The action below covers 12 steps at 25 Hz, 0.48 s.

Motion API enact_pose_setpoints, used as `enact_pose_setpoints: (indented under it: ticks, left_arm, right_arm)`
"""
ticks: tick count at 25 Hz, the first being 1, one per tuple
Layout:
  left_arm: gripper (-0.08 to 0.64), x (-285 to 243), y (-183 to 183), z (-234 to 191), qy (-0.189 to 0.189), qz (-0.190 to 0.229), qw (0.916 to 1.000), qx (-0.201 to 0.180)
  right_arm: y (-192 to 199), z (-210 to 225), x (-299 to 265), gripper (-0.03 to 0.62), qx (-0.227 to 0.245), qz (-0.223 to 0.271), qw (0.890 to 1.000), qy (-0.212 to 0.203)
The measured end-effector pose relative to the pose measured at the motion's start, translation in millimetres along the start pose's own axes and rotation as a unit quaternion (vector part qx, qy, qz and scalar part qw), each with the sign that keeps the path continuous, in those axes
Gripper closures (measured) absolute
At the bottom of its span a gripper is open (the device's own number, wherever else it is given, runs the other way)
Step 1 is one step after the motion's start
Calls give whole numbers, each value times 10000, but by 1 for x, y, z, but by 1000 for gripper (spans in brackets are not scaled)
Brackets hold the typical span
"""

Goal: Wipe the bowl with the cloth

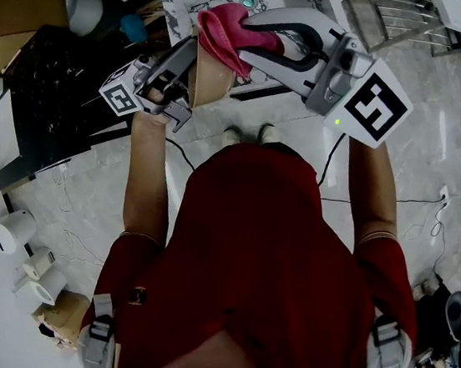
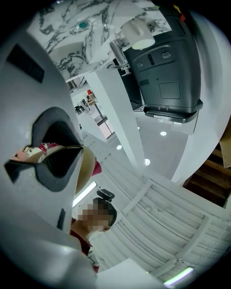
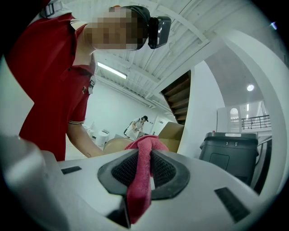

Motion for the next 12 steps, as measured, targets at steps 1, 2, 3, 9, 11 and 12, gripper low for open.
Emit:
enact_pose_setpoints:
  ticks: [1,2,3,9,11,12]
  left_arm:
    - [537,0,-1,0,20,-11,10000,-16]
    - [537,-1,-1,0,56,-16,10000,-32]
    - [537,-1,-2,1,119,-10,9999,-45]
    - [537,-7,-4,4,484,69,9988,-38]
    - [537,-9,-4,4,551,95,9984,-32]
    - [537,-9,-4,4,587,119,9982,-30]
  right_arm:
    - [0,2,-1,525,-11,17,10000,-32]
    - [0,4,-2,525,-25,38,10000,-67]
    - [1,5,-3,525,-46,63,9999,-102]
    - [5,15,-8,525,-259,264,9989,-276]
    - [7,17,-10,525,-347,324,9984,-307]
    - [8,17,-11,525,-389,357,9981,-318]
Point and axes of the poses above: the fingertips, and each gripper's own axes: x backward along the fingers, z to its right, y out of its underside, the point moved 6 cm from there along x, backward along the fingers, and after that the axes turned 11 degrees about -z, right-handed, at the moved point
